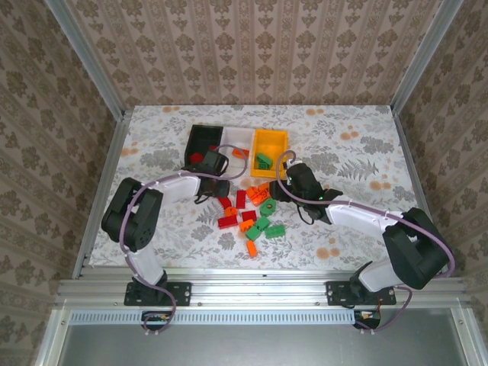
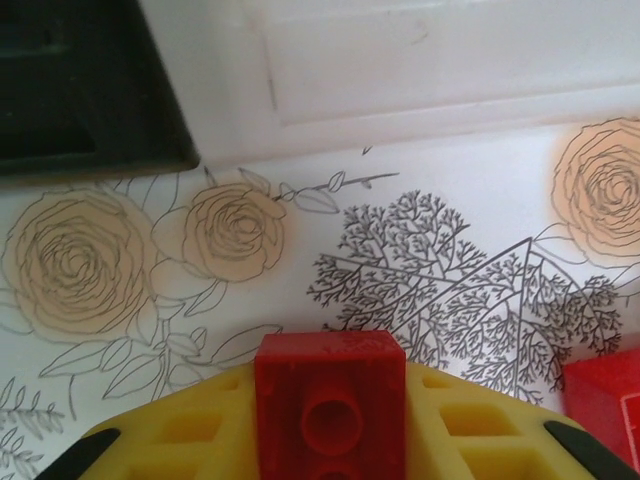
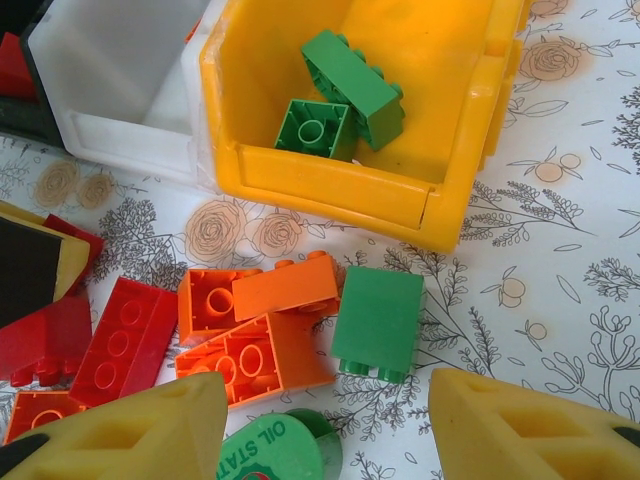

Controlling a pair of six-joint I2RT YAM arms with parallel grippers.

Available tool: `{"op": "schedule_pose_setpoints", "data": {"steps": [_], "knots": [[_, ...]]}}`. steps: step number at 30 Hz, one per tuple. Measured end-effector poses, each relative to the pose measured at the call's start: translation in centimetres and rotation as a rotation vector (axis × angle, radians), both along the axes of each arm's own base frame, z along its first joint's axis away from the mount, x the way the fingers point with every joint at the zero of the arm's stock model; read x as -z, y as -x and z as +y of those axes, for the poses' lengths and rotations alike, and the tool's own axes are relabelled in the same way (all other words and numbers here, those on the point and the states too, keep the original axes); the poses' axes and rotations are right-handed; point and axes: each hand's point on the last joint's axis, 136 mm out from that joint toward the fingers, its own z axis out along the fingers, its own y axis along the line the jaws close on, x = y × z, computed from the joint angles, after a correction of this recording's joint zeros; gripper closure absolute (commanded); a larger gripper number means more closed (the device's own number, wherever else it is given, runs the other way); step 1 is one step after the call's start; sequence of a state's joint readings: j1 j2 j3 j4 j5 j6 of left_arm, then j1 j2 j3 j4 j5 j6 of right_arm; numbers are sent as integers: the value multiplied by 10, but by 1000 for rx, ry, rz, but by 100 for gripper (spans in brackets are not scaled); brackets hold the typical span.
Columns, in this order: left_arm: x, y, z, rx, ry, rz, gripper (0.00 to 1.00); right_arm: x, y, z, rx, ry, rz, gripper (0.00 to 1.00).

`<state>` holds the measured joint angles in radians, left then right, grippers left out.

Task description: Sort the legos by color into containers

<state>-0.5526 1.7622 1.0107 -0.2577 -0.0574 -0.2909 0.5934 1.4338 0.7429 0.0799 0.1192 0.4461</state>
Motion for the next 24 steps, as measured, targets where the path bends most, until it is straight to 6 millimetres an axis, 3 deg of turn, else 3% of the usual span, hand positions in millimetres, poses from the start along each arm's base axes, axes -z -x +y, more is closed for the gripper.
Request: {"op": "schedule_pose_setpoints", "data": {"steps": [8,14,20,24], "knots": [[-10,0,3,-6,-4,-18,68,1,1,1,-3,1,1,43],[-44,-10,2,-6,17,-58,68,3,1,1,-3,5,7,43],[-105,-58,16,-90,41,-180,67,3,1,2,-7,5,7,43],[-134,-114,36,-187,49,-256,67,3,1,2,-7,5,6,43]]}}
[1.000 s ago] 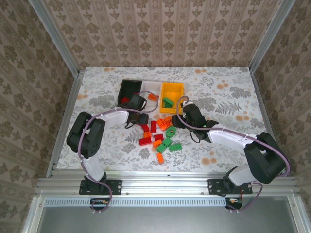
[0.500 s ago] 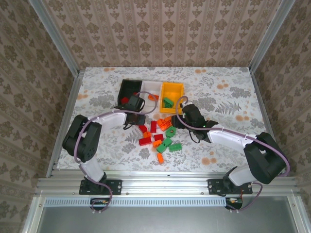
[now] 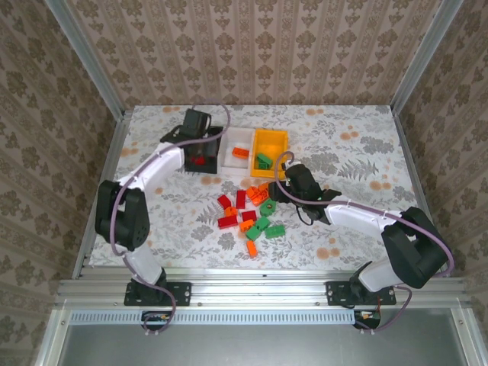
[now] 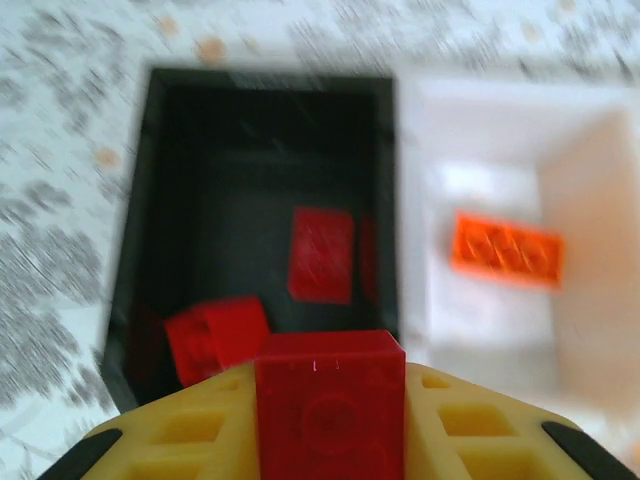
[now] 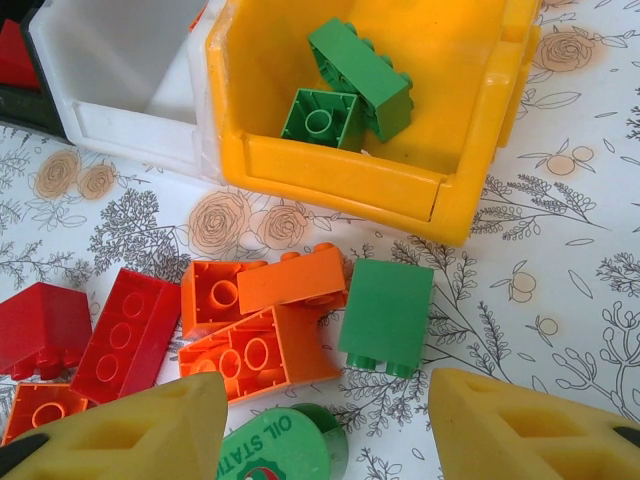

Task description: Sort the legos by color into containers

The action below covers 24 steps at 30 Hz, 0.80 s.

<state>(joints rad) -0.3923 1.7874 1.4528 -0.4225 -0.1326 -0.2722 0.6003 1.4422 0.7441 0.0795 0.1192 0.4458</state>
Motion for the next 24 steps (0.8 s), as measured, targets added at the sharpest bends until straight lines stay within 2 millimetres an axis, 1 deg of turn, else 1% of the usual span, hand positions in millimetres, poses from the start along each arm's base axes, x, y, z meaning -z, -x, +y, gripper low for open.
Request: {"op": "schedule_pose_setpoints", "data": {"steps": [2,4,7,9,10,12,14,15,16,19,20,21,24], "knots": [[4,-23,10,-38,-5,-4,67,0,0,0,0,0,0,43],[20,-39,15,-59,-17,24,67,0,0,0,1,0,0,43],[48,-56,13,-63,-31,78,66,0,0,0,1,1,0,43],[64,-62,10,-56,-32,114,63,0,0,0,1,1,0,43],[70,-63,9,-50,-32,130,60,0,0,0,1,1,-1,43],[75,-65,6,-39,-32,148,46,0,0,0,1,2,0,42],[73,-65,5,-36,-26,155,33,0,0,-1,2,3,-1,40],[71,-66,3,-30,-16,154,29,0,0,-1,2,3,-2,40],[68,-66,3,-28,-12,149,26,0,0,0,2,3,-2,39],[60,-61,3,-29,-6,134,22,0,1,1,-4,7,-4,39],[57,-57,6,-32,-5,126,21,0,1,2,-6,7,-4,39],[53,-49,10,-44,-2,114,21,0,2,3,-10,8,-4,39],[34,-16,24,-85,30,65,20,0,3,7,-18,10,0,39]]}}
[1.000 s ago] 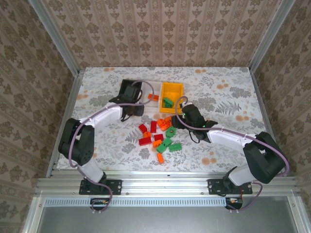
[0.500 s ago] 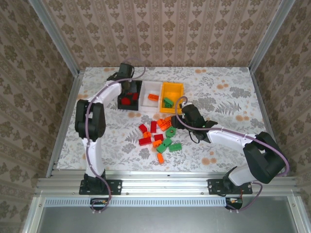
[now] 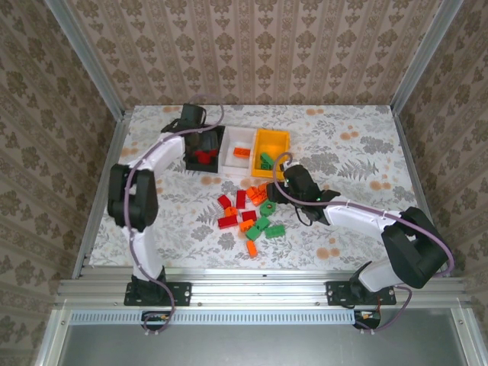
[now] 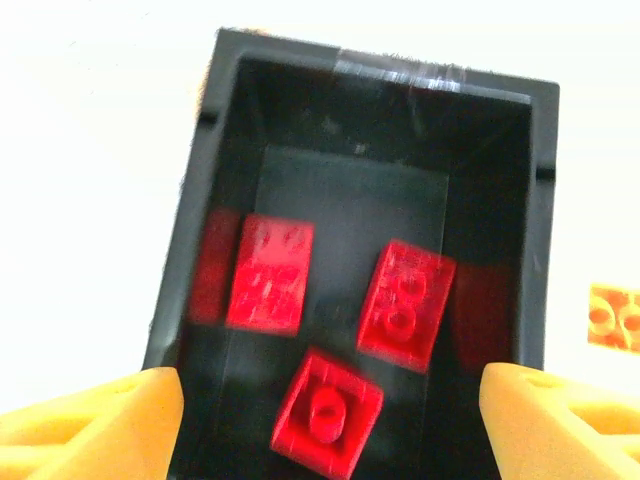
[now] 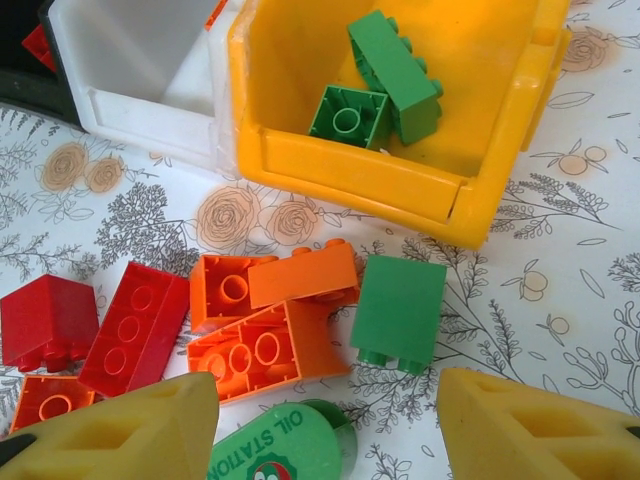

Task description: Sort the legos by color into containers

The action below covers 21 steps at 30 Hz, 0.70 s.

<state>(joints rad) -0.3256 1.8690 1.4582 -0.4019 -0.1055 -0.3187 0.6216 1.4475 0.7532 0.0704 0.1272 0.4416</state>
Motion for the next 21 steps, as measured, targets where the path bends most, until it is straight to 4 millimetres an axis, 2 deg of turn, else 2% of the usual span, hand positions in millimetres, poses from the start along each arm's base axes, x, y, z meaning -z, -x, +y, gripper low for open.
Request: {"op": "schedule_pose_setpoints", "data": {"steps": [4,7,9,10,14,16,18,21], "knots": [[-32,57,14,-50,100,-120,18,6,7,8,-22,15,30,39],[-41,104,11,-38,190,-195,13,16,25,17,-61,46,79,39],[-33,135,5,-15,247,-213,8,23,39,23,-85,64,116,39],[-23,152,5,-11,280,-210,6,28,47,25,-98,77,140,39],[34,205,23,-68,374,-145,0,40,75,33,-122,105,219,39],[53,226,26,-87,424,-116,0,45,84,37,-126,108,243,40],[56,237,27,-96,484,-125,0,51,88,42,-132,119,263,41],[42,242,26,-97,578,-190,0,63,90,50,-150,152,287,41]]}}
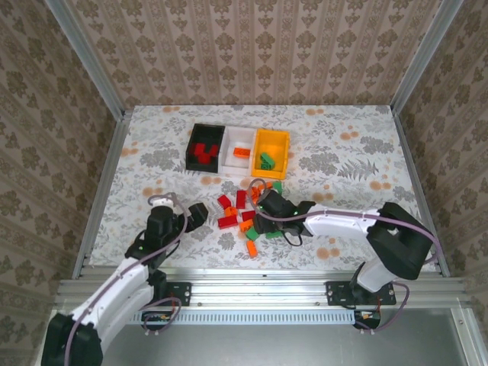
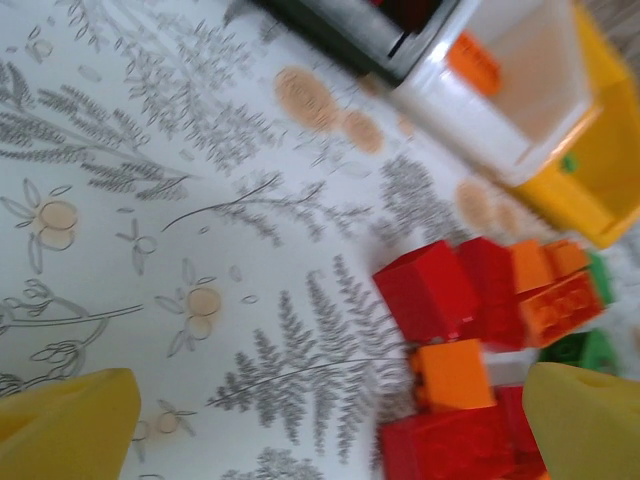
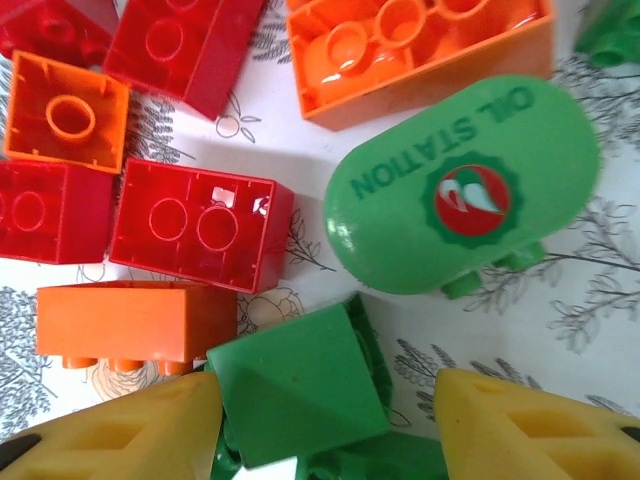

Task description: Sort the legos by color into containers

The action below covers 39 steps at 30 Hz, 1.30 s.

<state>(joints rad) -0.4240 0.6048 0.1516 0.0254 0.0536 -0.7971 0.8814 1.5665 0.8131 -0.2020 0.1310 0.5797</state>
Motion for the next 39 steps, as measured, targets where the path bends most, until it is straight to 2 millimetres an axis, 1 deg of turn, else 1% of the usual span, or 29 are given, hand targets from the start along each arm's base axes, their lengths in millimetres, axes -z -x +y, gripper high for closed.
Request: {"op": "schedule_pose_setpoints", "data": {"steps": [2,4,6,8,13,19,23,28,32,39], "knots": [[-14,1,-1,-5,48,-49,0,3,-2,6,-16,11,2,41],[-26,4,-1,-7,90,-93,0,1,-7,8,-29,31,-13,42],[-33,7,0,-10,121,-122,0,0,-11,9,-37,46,-22,43],[-36,9,1,-13,144,-138,0,1,-13,7,-39,59,-25,44],[-27,15,2,-19,158,-119,0,1,-21,6,-40,87,-37,46],[-19,16,2,-16,150,-80,0,14,-27,-23,16,137,-6,44],[-7,16,1,-16,130,-33,0,22,-27,-37,41,153,15,43],[2,16,-2,-3,112,24,0,24,-25,-38,39,151,31,41],[0,14,-5,6,115,29,0,25,-24,-40,52,146,29,41],[-13,9,-8,15,126,4,0,25,-22,-42,59,140,23,41]]}}
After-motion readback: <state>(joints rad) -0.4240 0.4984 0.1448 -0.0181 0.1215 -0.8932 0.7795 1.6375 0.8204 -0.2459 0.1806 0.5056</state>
